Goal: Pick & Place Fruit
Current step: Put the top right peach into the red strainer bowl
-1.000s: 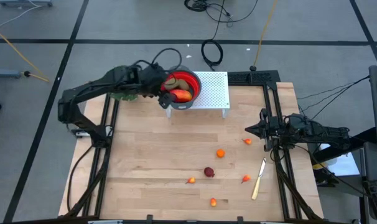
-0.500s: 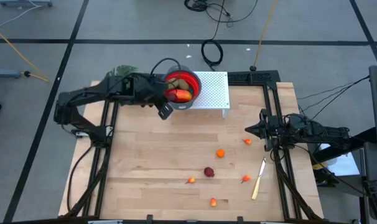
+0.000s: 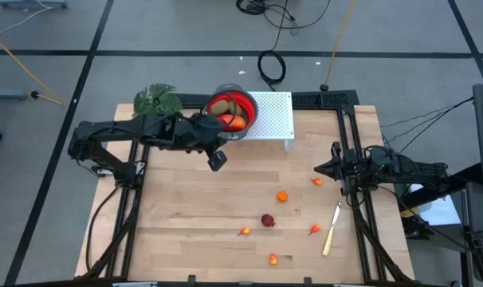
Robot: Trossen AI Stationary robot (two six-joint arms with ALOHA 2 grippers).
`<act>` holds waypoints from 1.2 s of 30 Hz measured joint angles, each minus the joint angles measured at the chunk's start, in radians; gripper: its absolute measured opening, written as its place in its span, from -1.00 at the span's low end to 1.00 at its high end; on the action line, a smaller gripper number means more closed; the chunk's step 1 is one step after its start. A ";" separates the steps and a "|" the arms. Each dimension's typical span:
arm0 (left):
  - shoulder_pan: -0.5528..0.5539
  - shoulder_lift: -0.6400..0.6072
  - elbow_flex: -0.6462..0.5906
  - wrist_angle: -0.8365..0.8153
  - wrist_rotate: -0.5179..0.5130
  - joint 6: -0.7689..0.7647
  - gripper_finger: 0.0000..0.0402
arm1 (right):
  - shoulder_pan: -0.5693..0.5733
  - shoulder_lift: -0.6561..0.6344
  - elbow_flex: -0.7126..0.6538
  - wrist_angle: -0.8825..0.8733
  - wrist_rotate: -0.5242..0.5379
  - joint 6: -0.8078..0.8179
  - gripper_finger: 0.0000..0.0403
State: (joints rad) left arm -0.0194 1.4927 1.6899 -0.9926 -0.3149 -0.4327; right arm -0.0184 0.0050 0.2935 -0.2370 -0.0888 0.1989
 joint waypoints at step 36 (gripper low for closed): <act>-0.066 -0.337 -0.678 0.653 0.080 0.030 -0.98 | 0.001 0.533 0.139 0.053 -0.055 0.052 -0.97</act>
State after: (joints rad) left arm -0.0856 1.1559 1.0119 -0.3394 -0.2348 -0.4029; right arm -0.0170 0.5377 0.4321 -0.1842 -0.1435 0.2509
